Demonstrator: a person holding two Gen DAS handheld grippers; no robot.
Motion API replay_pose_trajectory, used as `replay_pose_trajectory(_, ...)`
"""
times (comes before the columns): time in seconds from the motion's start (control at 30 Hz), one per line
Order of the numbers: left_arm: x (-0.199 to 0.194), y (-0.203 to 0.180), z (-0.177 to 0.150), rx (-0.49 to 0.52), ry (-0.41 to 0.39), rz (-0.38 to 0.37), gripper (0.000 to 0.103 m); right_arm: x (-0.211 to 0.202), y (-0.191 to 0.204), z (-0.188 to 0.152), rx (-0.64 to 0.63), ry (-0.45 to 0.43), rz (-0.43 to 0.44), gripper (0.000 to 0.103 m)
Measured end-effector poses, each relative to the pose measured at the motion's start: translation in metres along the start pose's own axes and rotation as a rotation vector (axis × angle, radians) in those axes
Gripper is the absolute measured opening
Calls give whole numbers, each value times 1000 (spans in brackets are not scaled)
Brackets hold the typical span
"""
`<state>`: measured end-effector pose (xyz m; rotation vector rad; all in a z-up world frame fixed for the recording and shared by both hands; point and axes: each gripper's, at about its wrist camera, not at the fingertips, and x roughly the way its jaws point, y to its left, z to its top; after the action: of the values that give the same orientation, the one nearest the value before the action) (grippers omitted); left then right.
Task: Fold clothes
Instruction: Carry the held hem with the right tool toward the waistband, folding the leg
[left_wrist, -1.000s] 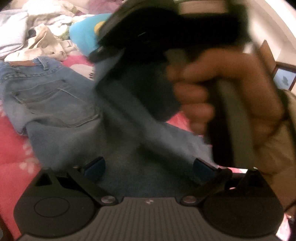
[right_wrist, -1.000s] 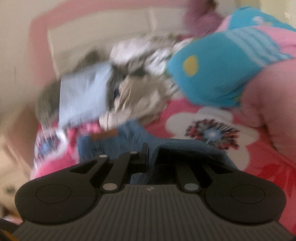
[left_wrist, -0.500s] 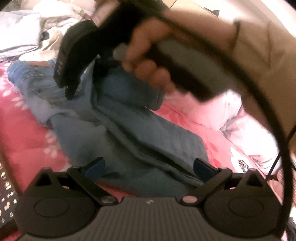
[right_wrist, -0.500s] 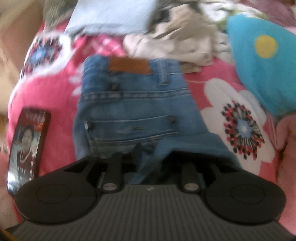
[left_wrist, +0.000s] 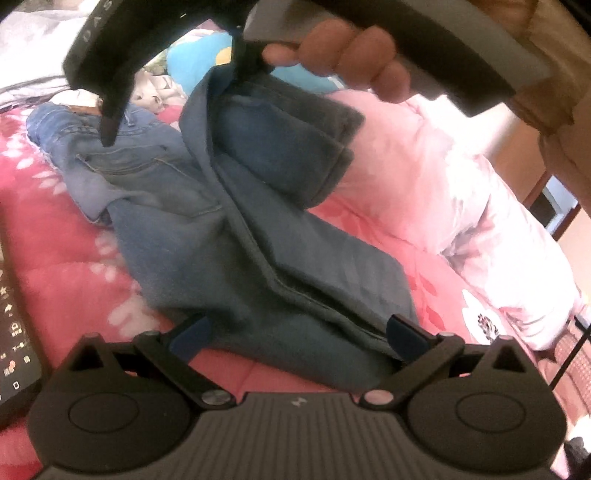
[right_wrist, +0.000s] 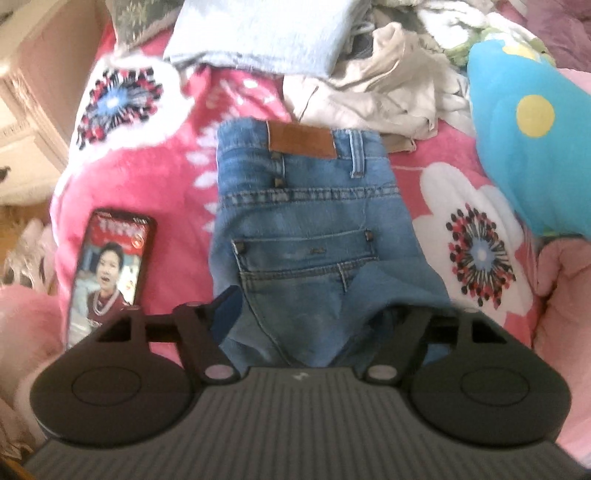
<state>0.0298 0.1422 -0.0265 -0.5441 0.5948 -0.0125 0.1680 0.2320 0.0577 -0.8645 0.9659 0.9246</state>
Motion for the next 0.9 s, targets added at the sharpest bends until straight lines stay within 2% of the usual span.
replay_pose_trajectory(0.07, -1, 0, -2, -12, -3, 9, 102, 7, 2, 5, 1, 18, 7, 86)
replay_pose_trajectory(0.13, -2, 0, -3, -16, -3, 18, 102, 21, 8, 10, -43, 79, 14, 91)
replay_pose_trajectory(0.23, -2, 2, -2, -18, 0, 16, 102, 39, 26, 18, -148, 185, -30, 91)
replay_pose_trajectory(0.4, -4, 3, 1, -18, -15, 5, 102, 38, 45, 33, -268, 313, -53, 92)
replay_pose_trajectory(0.47, -5, 4, 3, -16, -18, 0, 103, 31, 53, 32, -319, 340, -35, 99)
replay_pose_trajectory(0.53, -4, 5, 5, -26, -10, -5, 103, 24, 59, 26, -352, 362, 9, 101)
replay_pose_trajectory(0.67, -1, 8, 7, -35, -9, -6, 103, -2, 52, 15, -316, 284, 67, 101)
replay_pose_trajectory(0.8, -3, 10, 4, -32, -11, 0, 103, -63, 13, -7, -118, 59, 219, 101)
replay_pose_trajectory(0.9, 0, 9, 3, -35, -13, 6, 103, -107, -42, -58, 116, -153, 304, 102)
